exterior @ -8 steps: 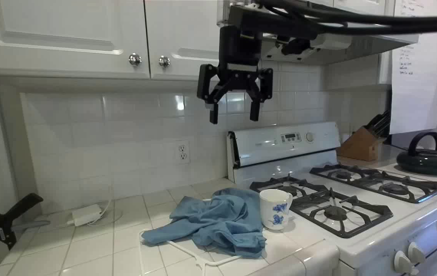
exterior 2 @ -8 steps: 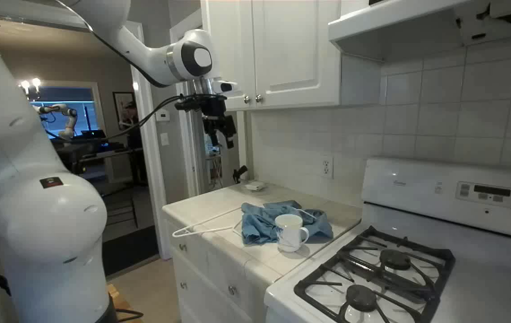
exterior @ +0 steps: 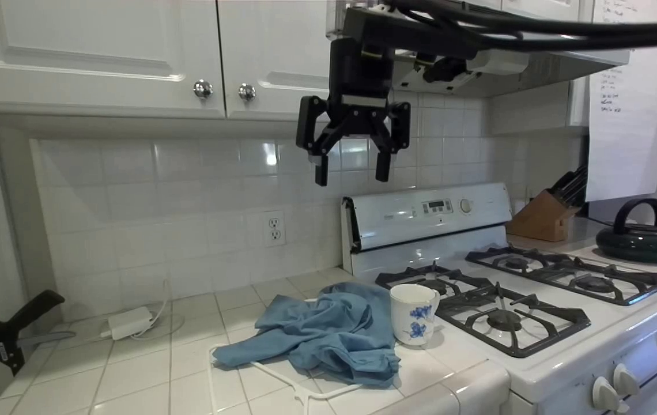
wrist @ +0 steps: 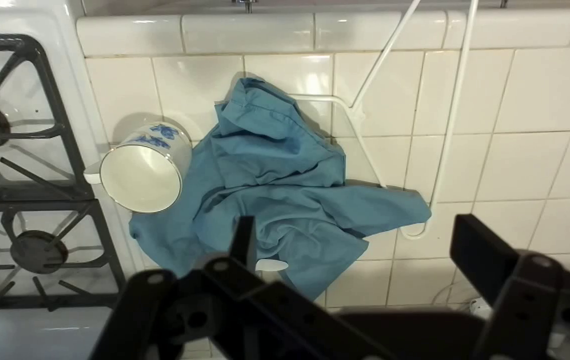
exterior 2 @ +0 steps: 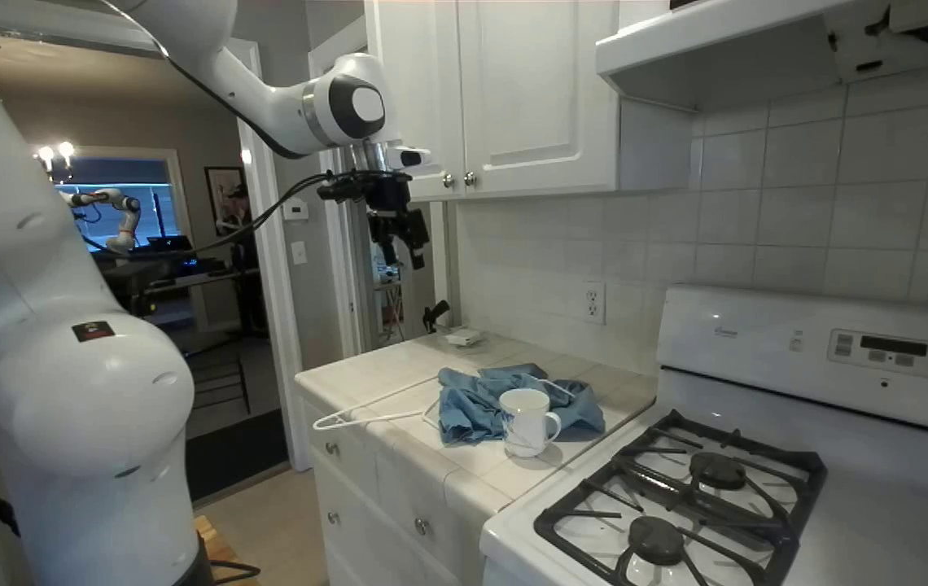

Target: Put the white spoon in the mug.

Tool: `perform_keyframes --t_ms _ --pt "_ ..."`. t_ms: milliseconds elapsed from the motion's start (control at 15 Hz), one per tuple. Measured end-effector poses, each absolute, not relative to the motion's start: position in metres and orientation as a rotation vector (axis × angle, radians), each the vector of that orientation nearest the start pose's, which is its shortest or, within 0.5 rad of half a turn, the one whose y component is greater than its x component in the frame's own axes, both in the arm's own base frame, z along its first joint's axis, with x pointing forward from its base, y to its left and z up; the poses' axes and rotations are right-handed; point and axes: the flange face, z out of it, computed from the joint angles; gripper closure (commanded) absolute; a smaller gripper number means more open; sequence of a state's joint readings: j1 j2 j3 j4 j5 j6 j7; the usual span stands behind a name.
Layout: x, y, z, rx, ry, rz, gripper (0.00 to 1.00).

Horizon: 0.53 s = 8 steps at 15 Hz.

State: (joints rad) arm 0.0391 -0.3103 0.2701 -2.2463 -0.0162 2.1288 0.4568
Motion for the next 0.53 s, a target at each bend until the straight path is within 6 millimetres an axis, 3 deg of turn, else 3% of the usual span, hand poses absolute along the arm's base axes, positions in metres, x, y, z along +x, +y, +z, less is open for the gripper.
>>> perform_keyframes --t_ms 533 --pt "0.4549 0.1502 0.5059 -3.137 0.235 -0.323 0.0"
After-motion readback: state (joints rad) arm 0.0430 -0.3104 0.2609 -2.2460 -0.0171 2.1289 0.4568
